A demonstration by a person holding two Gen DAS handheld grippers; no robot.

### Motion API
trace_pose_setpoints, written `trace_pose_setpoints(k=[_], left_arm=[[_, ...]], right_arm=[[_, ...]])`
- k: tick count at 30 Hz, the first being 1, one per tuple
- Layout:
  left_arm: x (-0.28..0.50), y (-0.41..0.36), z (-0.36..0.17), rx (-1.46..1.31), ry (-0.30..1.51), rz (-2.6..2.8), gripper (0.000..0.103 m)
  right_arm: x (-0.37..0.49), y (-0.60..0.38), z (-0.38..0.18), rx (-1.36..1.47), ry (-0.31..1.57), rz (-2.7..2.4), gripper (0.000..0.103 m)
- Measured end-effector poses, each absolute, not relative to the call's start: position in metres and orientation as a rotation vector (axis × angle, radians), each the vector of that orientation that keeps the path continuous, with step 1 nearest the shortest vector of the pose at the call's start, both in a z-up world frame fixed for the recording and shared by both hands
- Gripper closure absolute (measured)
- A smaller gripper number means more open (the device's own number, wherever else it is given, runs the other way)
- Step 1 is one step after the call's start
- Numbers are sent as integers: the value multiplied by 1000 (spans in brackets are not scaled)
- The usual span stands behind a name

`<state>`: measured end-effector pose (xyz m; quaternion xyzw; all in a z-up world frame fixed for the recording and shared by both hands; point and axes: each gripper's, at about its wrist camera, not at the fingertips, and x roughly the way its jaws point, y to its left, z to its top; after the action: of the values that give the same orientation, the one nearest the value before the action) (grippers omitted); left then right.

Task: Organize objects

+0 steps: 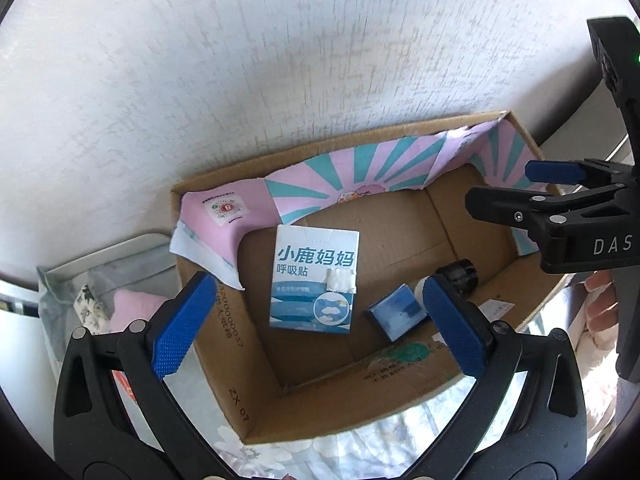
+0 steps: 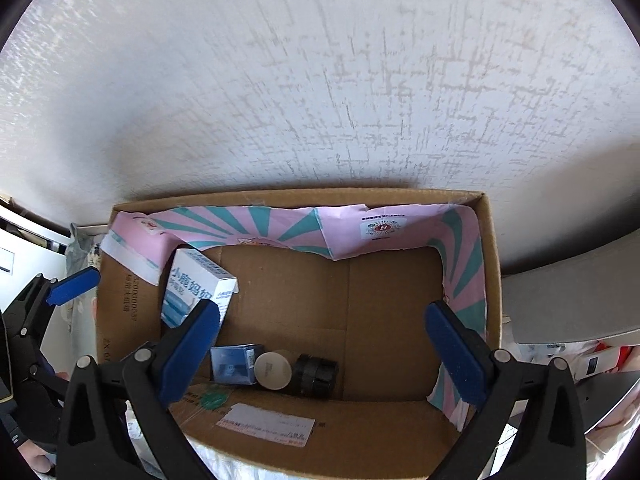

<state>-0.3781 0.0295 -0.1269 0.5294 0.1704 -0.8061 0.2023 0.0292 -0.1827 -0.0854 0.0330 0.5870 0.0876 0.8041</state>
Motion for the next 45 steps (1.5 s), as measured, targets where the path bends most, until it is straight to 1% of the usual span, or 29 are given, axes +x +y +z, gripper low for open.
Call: trace_pose_setpoints(k=[7, 11, 16, 24, 32, 45], left_arm=[[-361, 30, -98, 1362, 453, -2284, 0], [-331, 26, -66, 1304, 430, -2309, 0], [-299, 30, -30, 1208, 423, -2322, 0], [-241, 39, 5, 1021, 444, -2338, 0], [-177, 51, 20, 920, 521, -2319, 0], [-70, 59, 21, 827, 634, -2200, 0]], right_arm=[[13, -179, -58, 79, 1195, 201, 1], [-3, -172, -43, 88, 1159, 219, 1], [-29, -160, -20, 58, 1041, 252, 1], [-83, -149, 28, 23, 858, 263, 1], [-134, -127, 46, 1, 777, 289, 1], [-194, -82, 32, -46, 770, 387, 1]])
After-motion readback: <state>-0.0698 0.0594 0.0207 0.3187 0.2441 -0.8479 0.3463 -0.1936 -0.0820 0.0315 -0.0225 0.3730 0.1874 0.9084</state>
